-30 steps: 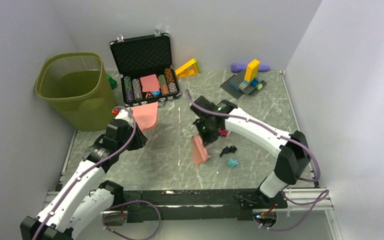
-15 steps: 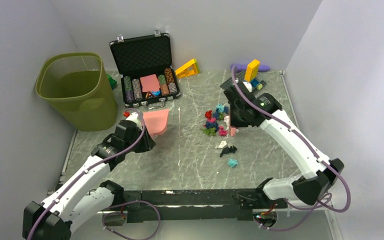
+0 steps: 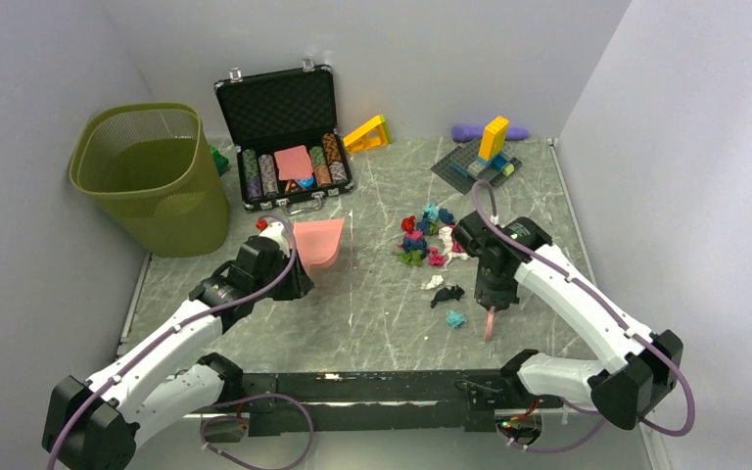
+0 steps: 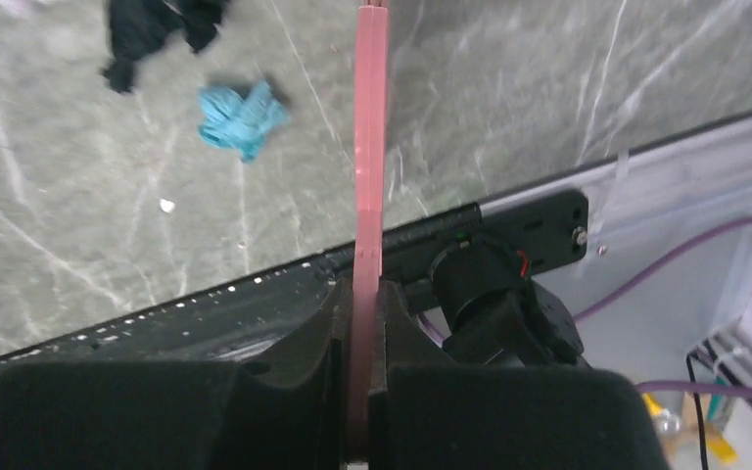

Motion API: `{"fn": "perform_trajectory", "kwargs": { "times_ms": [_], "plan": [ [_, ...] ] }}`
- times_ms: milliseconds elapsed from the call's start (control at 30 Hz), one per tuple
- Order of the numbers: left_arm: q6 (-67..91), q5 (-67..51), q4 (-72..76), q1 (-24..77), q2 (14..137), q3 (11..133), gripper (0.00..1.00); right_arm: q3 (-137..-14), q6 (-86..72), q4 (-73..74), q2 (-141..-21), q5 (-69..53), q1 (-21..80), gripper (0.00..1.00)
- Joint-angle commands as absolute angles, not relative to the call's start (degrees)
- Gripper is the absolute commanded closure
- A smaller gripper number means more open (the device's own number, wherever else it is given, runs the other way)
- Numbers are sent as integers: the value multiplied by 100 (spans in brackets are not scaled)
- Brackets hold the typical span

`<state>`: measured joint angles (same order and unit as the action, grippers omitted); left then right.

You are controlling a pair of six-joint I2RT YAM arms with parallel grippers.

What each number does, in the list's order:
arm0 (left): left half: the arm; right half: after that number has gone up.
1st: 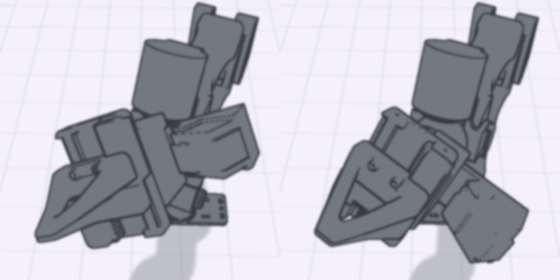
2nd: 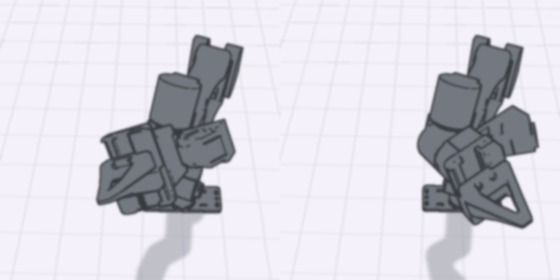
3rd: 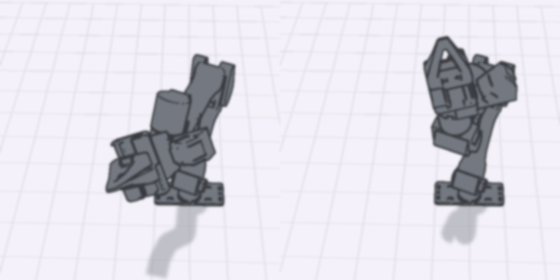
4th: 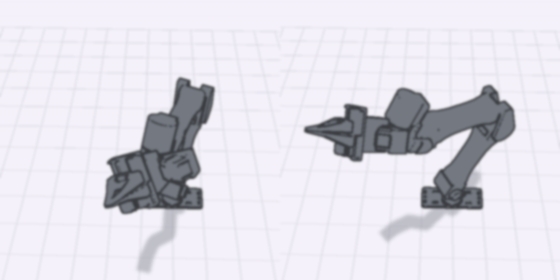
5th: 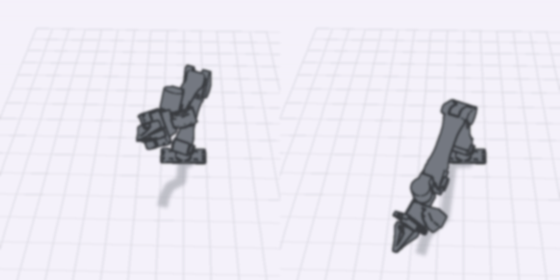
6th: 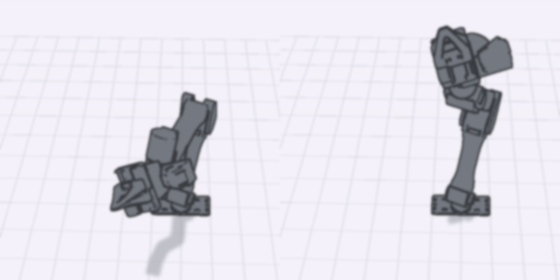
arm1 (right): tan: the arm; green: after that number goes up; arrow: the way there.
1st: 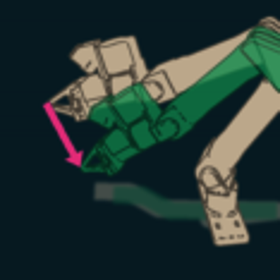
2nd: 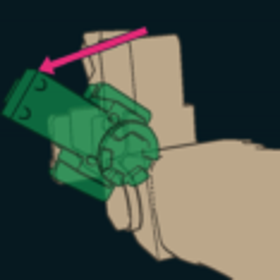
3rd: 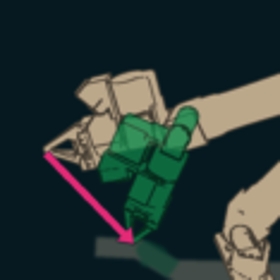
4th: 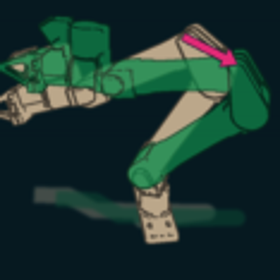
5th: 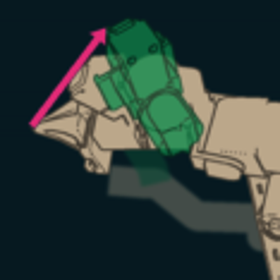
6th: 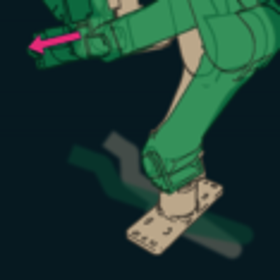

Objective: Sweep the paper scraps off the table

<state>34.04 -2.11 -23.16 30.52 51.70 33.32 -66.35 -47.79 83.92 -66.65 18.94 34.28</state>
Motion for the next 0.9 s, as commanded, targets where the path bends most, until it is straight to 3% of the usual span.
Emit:
{"fn": "perform_trajectory", "kwargs": {
  "times_ms": [0,167,467,867],
  "plan": [
    [3311,-74,-2123,3099,5045,3367,92,-6259,-5127,8390,-6710,1352,3421,100],
    [3271,-177,-2250,3097,5046,3477,92,-6091,-5301,6906,-6767,-208,3419,100],
    [3150,-378,-2480,3129,5120,3601,92,-7506,-5724,5783,-7977,-783,3263,100],
    [2995,-194,-3375,3800,5715,4137,95,-8364,-4450,6681,-7630,979,3184,100]
  ]
}}
